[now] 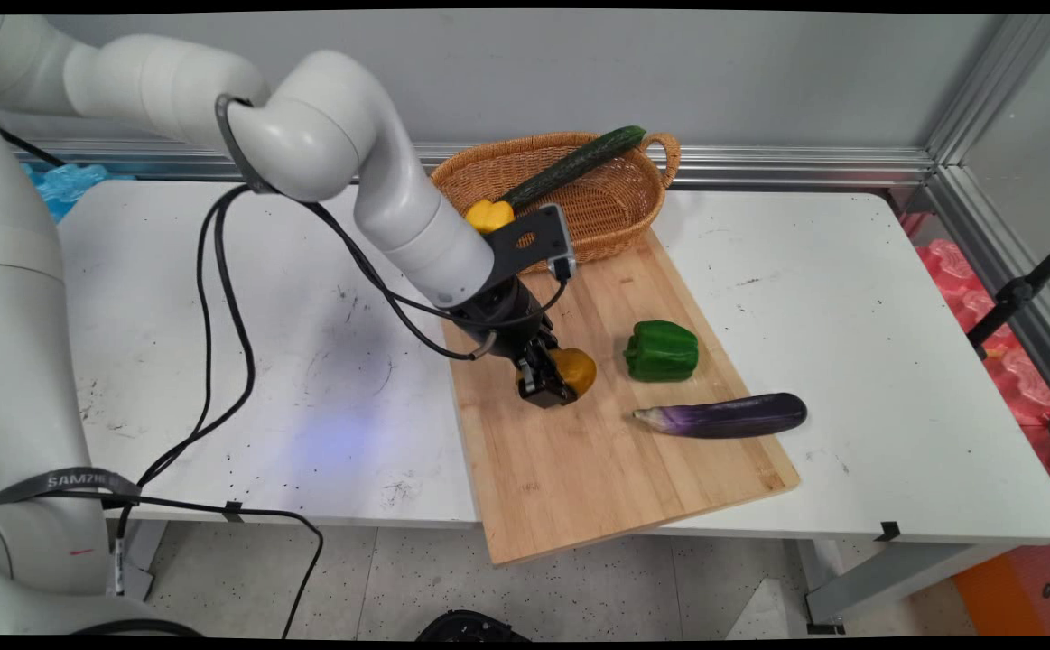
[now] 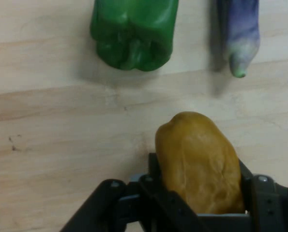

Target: Place the picked object on the cutting board

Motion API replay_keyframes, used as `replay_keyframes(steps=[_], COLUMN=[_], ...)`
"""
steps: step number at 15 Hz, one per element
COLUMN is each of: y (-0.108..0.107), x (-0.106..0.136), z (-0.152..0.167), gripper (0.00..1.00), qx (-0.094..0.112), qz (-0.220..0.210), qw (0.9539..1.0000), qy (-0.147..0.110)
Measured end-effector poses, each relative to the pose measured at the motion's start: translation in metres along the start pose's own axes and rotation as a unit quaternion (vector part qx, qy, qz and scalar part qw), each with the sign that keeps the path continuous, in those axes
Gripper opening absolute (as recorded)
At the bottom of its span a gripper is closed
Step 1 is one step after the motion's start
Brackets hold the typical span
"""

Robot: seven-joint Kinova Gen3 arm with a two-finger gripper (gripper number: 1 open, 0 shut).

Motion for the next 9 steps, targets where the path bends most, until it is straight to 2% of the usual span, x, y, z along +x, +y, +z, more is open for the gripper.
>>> replay_keyframes(steps=[3,4,9], y=[-0.001,-0.001,-0.002], x=[-0.003,-0.003,-0.001], z=[0.009,0.012,0.017], gripper=[0.0,1.0,1.0], qx=[0.002,0.003,0.005], qz=[-0.006,-0.009,-0.019], qw=[1.0,0.9999,0.9997], qy=[0.004,0.006,0.014])
